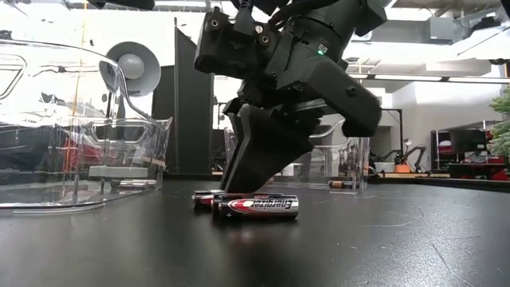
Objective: Sort batteries
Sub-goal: Put the silver battery into the bottom transparent bin
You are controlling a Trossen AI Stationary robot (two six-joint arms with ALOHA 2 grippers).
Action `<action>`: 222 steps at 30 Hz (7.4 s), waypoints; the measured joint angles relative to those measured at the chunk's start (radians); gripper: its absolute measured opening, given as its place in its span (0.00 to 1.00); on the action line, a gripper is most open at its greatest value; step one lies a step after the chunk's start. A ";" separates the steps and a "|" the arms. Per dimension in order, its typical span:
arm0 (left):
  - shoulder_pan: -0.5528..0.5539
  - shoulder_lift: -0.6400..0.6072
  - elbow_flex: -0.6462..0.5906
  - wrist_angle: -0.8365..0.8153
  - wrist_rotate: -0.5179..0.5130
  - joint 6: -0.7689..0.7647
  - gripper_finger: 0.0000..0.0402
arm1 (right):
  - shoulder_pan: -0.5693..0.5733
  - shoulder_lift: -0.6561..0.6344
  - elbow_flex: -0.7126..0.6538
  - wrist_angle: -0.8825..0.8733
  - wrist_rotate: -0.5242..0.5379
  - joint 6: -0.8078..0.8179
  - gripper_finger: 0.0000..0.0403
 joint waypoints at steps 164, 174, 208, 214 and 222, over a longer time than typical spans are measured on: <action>0.001 0.000 -0.001 0.000 -0.017 -0.006 0.05 | -0.040 0.074 0.290 -0.282 0.087 -0.063 0.33; 0.001 0.000 -0.001 -0.001 -0.019 -0.006 0.05 | -0.196 0.076 0.290 -0.237 0.061 -0.175 0.37; 0.001 0.000 0.000 -0.022 -0.023 -0.012 0.05 | -0.249 0.034 0.285 -0.300 0.032 -0.121 0.57; 0.000 0.000 0.000 -0.029 -0.013 -0.014 0.05 | -0.271 0.041 0.288 -0.373 0.032 -0.109 0.57; 0.000 0.000 0.000 -0.029 -0.011 -0.020 0.05 | -0.268 0.060 0.290 -0.384 0.062 -0.323 0.57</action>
